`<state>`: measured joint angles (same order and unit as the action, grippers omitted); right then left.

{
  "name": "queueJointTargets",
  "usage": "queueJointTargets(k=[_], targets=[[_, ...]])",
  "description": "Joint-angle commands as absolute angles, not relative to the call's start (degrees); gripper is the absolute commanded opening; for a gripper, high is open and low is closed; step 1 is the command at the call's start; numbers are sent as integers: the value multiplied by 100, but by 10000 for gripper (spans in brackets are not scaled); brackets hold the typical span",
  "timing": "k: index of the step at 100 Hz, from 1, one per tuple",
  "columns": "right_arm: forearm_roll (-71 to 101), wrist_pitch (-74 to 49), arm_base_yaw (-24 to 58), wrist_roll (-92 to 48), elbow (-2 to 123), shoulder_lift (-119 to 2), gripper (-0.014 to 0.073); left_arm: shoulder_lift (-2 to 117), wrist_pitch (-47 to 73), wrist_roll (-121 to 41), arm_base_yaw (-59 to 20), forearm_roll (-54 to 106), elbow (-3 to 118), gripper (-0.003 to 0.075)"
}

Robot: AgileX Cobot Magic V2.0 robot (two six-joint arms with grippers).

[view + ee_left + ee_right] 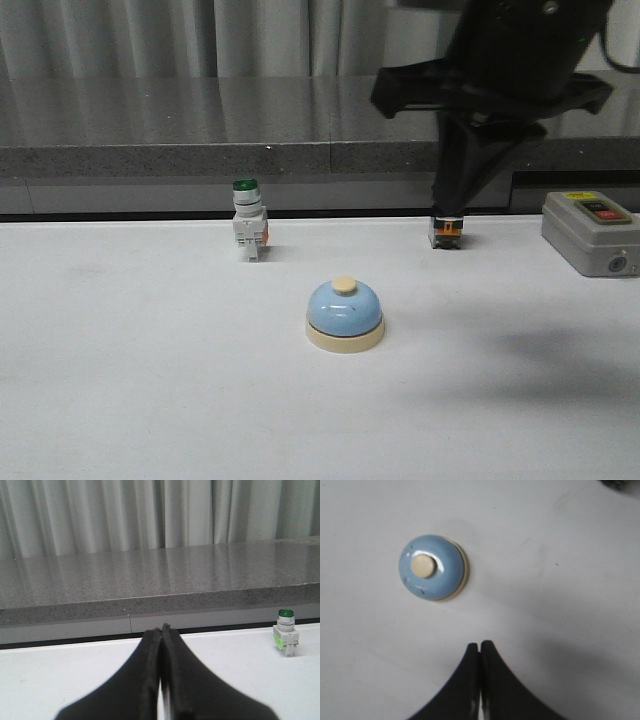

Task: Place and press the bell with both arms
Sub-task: 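Move the closed right gripper above the bell's cream button, then press down on the bell button with the right gripper tips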

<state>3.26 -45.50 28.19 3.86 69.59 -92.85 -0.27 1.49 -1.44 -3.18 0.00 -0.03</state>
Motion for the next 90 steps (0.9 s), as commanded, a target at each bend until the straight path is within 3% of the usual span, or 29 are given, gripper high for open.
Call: queueJointTargets(k=[1,42,90], targets=[[368,-4350,2942,331,7417,-9443,-60,-204,-314,-88,-316,36,-243,-20],[394,-4386,3358,331,8330,-10487,-60,-204,-314,-88,-316,36,-243,-20],[398,-4333,3367,331,8384,-10951,-60,-204,-314,-88,-316,36,-243,-20]])
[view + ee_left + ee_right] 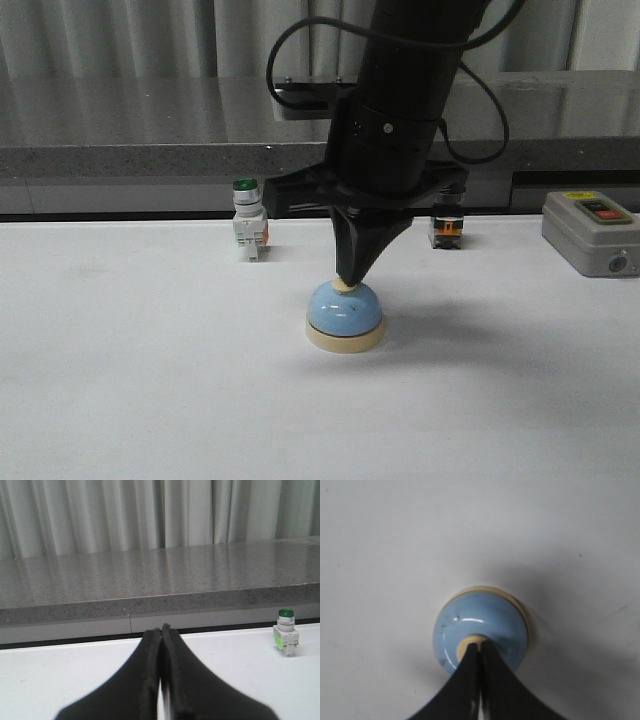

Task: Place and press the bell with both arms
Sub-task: 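Press down on the bell button with the right gripper tips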

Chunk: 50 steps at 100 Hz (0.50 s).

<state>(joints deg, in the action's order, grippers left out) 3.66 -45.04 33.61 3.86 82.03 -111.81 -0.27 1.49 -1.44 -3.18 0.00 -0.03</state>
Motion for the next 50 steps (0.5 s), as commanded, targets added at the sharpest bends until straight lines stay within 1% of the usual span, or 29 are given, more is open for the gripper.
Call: queueJointTargets(k=[1,33,50], targets=[[398,-4333,3367,331,8384,-10956,-60,-204,-314,-88,-316,36,-243,-20],[398,-4389,3367,331,8384,-11127,-60,-204,-314,-88,-316,36,-243,-20],[398,-4535,3361,331,8384,-10894,-60,-204,-314,-88,-316,36,-243,-20]])
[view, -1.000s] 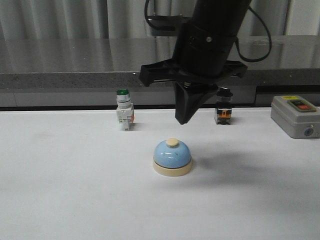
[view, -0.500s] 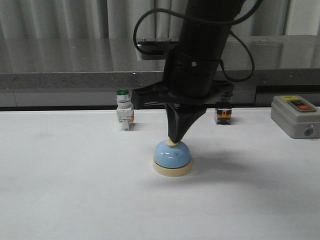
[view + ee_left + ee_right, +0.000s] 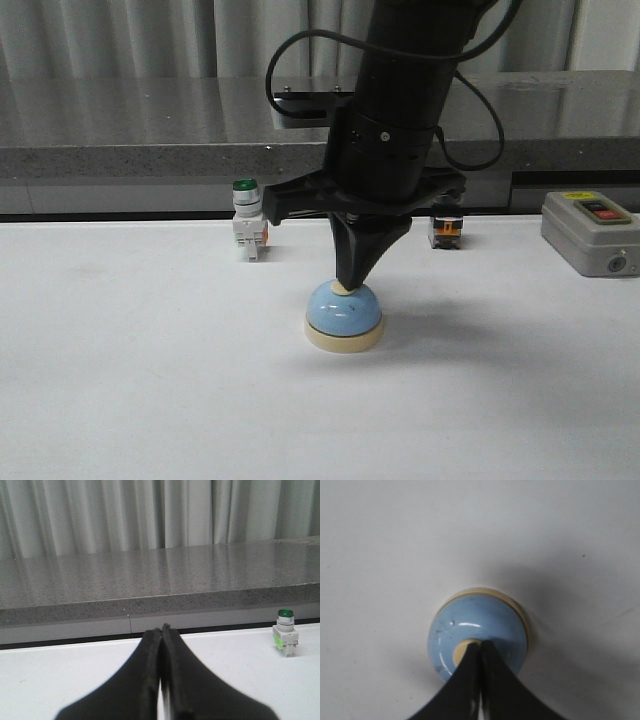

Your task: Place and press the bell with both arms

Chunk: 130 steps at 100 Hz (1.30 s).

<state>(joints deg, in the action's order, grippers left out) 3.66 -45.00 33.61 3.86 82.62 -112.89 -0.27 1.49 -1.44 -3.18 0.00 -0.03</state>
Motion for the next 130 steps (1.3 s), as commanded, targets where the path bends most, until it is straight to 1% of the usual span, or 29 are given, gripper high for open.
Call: queueJointTargets(k=[1,34,65,83,105,130], targets=[[398,-4542,3361,331,8384,-10862,-60,-204,-314,-88,-316,36,-243,-20],[283,-4572,3229,331,8384,-9803,-60,-204,-314,-88,-316,36,-243,-20],[-88,-4699,2592,336,8095,-8784,-60,-204,-314,-88,-316,36,-243,-20],[-202,-4663,2038,336,7558,-8178,-60,-204,-314,-88,-316,36,-243,-20],[-244,-4220,1311,336,6520,-7110,-60,-204,-314,-88,-316,36,-243,-20],[-291,-3898,871,336,5536,-5756,-60,-204,-314,-88,-316,36,-243,-20]])
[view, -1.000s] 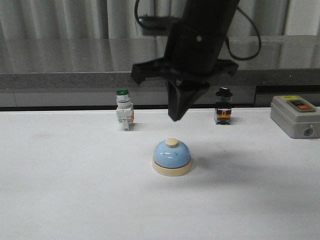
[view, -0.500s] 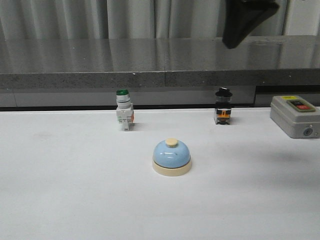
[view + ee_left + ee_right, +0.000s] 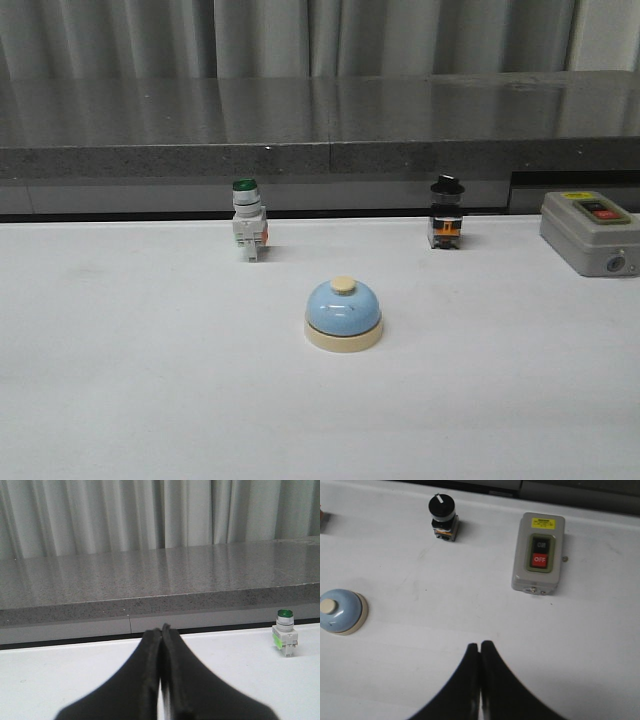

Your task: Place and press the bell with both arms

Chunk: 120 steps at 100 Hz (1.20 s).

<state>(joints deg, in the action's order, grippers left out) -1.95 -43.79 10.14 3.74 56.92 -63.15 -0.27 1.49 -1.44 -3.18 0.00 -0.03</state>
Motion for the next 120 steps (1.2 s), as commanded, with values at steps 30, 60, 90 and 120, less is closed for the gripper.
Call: queueJointTargets(k=[30,60,90,120], targets=[[-308,-3392,713,336,4492,-4049,-60,-204,-314,-88,-316,36,-243,-20],[-308,-2885,713,336,3566,-2454,-60,-204,-314,-88,-316,36,-243,-20],[-308,-2918,713,336,3236,-1502,-60,-204,-314,-88,-316,36,-243,-20],[-308,-2993,713,336,3236,-1496,-60,-204,-314,-88,-316,36,-243,-20]])
